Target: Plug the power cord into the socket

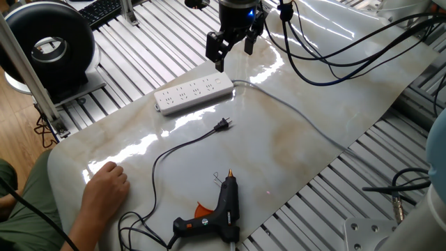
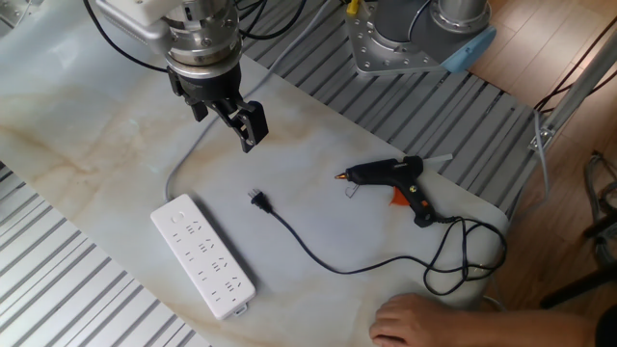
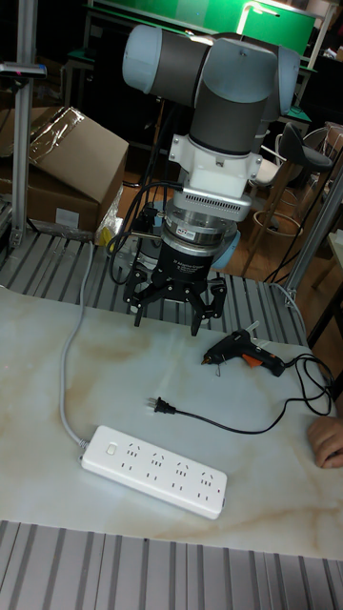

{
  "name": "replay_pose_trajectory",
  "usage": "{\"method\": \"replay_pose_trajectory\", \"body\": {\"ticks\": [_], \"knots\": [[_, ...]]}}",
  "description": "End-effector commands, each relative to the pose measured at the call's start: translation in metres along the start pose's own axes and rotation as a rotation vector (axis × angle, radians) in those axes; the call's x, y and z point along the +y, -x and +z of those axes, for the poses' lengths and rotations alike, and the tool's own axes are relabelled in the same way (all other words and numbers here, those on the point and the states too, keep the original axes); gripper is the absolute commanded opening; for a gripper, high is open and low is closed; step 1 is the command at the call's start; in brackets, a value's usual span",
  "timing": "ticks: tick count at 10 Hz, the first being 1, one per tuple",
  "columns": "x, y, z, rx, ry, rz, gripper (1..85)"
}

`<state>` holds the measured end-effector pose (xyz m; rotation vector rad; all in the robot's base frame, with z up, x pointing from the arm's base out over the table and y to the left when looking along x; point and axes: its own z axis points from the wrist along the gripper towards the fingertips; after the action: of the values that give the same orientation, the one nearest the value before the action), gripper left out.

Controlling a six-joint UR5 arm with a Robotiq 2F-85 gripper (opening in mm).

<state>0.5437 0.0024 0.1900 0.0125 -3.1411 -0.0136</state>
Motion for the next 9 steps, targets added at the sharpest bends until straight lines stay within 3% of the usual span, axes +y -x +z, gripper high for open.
{"method": "replay_pose_trajectory", "body": {"ticks": [1, 9], "knots": [[0.0237, 0.0038, -0.0009, -0.020, 0.082, -0.121, 1.0], [0.0307, 0.0014, 0.0009, -0.017, 0.080, -0.084, 1.0]]}}
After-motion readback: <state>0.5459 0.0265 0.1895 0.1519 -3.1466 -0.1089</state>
